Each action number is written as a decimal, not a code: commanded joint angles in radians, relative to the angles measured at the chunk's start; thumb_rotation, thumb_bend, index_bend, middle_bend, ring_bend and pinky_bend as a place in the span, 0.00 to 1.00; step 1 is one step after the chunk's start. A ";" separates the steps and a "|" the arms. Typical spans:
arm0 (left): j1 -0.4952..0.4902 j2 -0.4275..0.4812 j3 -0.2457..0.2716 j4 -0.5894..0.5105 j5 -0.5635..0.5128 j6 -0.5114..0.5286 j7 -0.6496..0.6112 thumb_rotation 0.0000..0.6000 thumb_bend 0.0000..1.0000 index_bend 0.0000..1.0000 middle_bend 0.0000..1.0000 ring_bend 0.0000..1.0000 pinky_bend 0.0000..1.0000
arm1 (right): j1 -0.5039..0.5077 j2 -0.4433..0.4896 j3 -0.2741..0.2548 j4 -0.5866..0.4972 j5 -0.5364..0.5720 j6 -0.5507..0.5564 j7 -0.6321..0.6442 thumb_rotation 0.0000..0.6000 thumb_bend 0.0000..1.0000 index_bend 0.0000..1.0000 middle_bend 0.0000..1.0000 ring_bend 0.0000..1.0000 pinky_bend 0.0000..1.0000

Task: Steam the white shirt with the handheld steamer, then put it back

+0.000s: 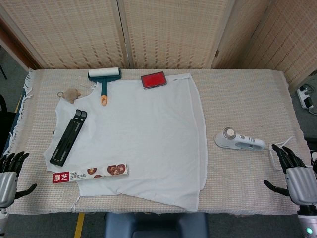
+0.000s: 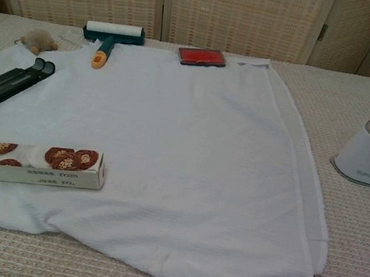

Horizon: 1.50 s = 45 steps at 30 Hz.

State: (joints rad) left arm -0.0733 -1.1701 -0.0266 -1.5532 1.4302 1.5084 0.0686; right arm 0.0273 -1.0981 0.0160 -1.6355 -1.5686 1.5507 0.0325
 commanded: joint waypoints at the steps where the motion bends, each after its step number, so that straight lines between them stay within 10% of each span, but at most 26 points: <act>1: 0.001 -0.006 -0.002 0.006 0.004 0.001 0.001 1.00 0.18 0.15 0.14 0.09 0.03 | 0.001 0.000 -0.003 -0.003 0.001 -0.007 0.000 0.99 0.02 0.00 0.15 0.10 0.24; 13: 0.007 0.008 -0.007 -0.007 0.005 -0.005 0.001 1.00 0.18 0.15 0.14 0.09 0.03 | 0.020 -0.004 0.019 0.001 0.011 -0.030 0.006 0.99 0.02 0.00 0.17 0.12 0.24; 20: 0.003 0.014 -0.008 -0.021 0.012 -0.015 -0.003 1.00 0.18 0.15 0.13 0.09 0.03 | 0.145 -0.019 0.105 -0.007 0.165 -0.228 -0.098 0.99 0.02 0.00 0.18 0.13 0.25; 45: -0.014 0.040 -0.007 -0.062 -0.003 -0.069 0.031 1.00 0.18 0.15 0.12 0.07 0.02 | 0.375 -0.304 0.170 0.480 0.384 -0.597 -0.020 0.99 0.20 0.31 0.42 0.29 0.30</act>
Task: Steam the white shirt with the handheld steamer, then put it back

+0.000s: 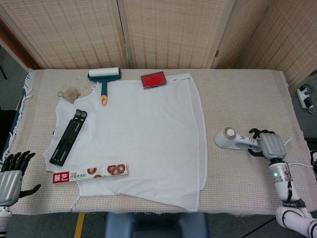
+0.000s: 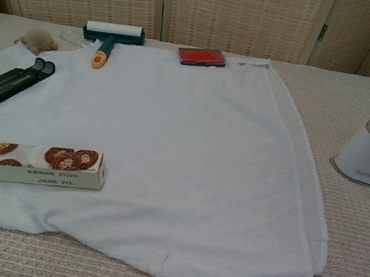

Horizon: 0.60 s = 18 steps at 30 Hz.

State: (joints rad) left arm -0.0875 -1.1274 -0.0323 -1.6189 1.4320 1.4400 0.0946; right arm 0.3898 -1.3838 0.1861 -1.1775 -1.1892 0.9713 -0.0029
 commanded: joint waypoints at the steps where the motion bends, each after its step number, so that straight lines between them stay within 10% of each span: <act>1: 0.001 -0.003 -0.002 0.004 -0.007 -0.002 0.003 1.00 0.18 0.15 0.12 0.07 0.02 | 0.015 -0.023 -0.001 0.029 0.003 -0.020 0.019 0.99 0.21 0.32 0.43 0.30 0.30; 18: 0.001 -0.005 -0.002 0.016 -0.020 -0.016 0.000 1.00 0.18 0.15 0.11 0.06 0.02 | 0.032 -0.073 -0.008 0.117 -0.013 -0.030 0.071 0.99 0.34 0.49 0.55 0.43 0.42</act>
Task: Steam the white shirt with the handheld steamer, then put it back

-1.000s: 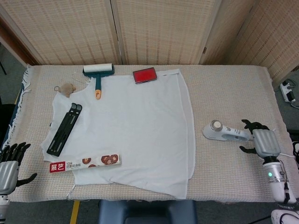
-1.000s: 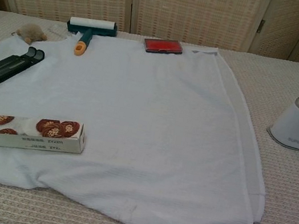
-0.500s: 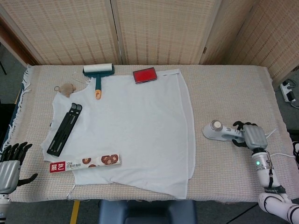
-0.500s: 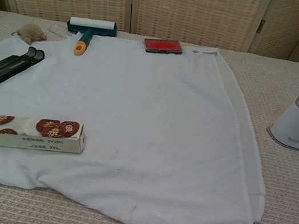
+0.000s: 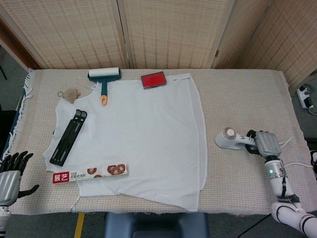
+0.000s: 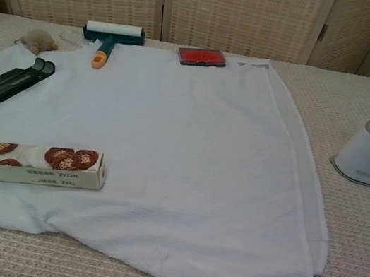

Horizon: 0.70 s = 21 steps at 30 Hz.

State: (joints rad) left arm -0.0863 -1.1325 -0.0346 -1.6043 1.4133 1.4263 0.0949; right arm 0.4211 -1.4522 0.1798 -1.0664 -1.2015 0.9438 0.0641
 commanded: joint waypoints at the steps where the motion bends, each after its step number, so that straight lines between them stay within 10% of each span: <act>1: 0.000 0.000 0.001 0.001 -0.002 -0.004 -0.001 1.00 0.18 0.15 0.11 0.06 0.02 | 0.002 -0.009 -0.003 0.012 -0.002 -0.004 0.007 0.99 0.35 0.50 0.56 0.44 0.43; 21: -0.053 -0.001 -0.020 0.038 0.056 -0.032 -0.112 1.00 0.19 0.17 0.13 0.07 0.05 | 0.006 -0.094 -0.053 0.194 -0.174 0.071 0.356 1.00 0.77 0.91 0.84 0.79 0.91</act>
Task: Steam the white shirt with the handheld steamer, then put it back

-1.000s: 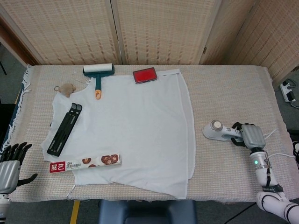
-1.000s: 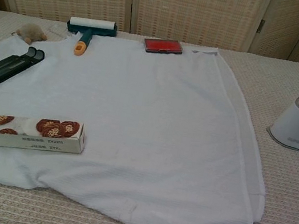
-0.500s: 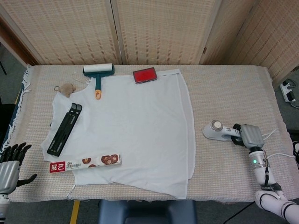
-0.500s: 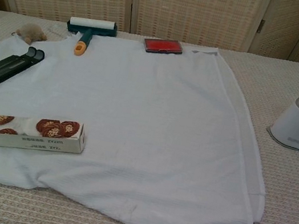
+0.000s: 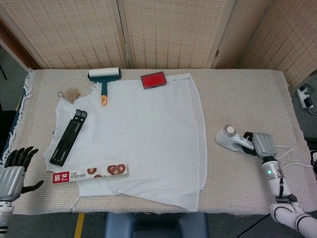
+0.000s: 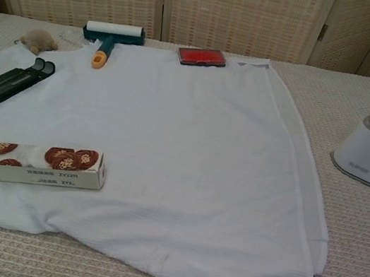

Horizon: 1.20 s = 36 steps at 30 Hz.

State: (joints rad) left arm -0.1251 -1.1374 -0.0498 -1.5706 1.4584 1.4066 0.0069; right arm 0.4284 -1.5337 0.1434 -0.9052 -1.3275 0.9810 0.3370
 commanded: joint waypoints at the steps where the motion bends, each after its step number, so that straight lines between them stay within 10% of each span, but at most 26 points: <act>1: -0.019 0.004 -0.006 0.005 0.014 -0.016 -0.031 1.00 0.19 0.17 0.13 0.07 0.05 | -0.002 -0.013 -0.019 0.036 -0.057 0.040 0.107 1.00 0.78 0.92 0.85 0.79 0.92; 16: -0.216 -0.034 -0.075 0.058 0.163 -0.086 -0.107 1.00 0.35 0.31 0.31 0.24 0.15 | -0.001 0.054 -0.005 -0.079 -0.135 0.195 0.216 1.00 0.84 0.93 0.87 0.83 0.96; 25: -0.448 -0.177 -0.116 0.175 0.158 -0.324 -0.198 1.00 0.52 0.40 0.35 0.27 0.16 | 0.065 0.101 0.042 -0.234 -0.102 0.135 0.128 1.00 0.87 0.92 0.87 0.83 0.96; 31: -0.563 -0.227 -0.125 0.179 0.034 -0.559 -0.224 0.57 0.45 0.34 0.26 0.15 0.02 | 0.131 0.080 0.091 -0.295 -0.051 0.078 0.027 1.00 0.88 0.92 0.87 0.83 0.96; 36: -0.634 -0.279 -0.125 0.210 -0.052 -0.683 -0.145 0.54 0.42 0.23 0.15 0.03 0.00 | 0.198 0.031 0.125 -0.303 -0.005 0.020 -0.051 1.00 0.89 0.91 0.87 0.83 0.96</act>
State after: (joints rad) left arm -0.7177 -1.3822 -0.1706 -1.3803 1.4522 0.7717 -0.1751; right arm 0.6043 -1.4835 0.2532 -1.2026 -1.3515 1.0212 0.3093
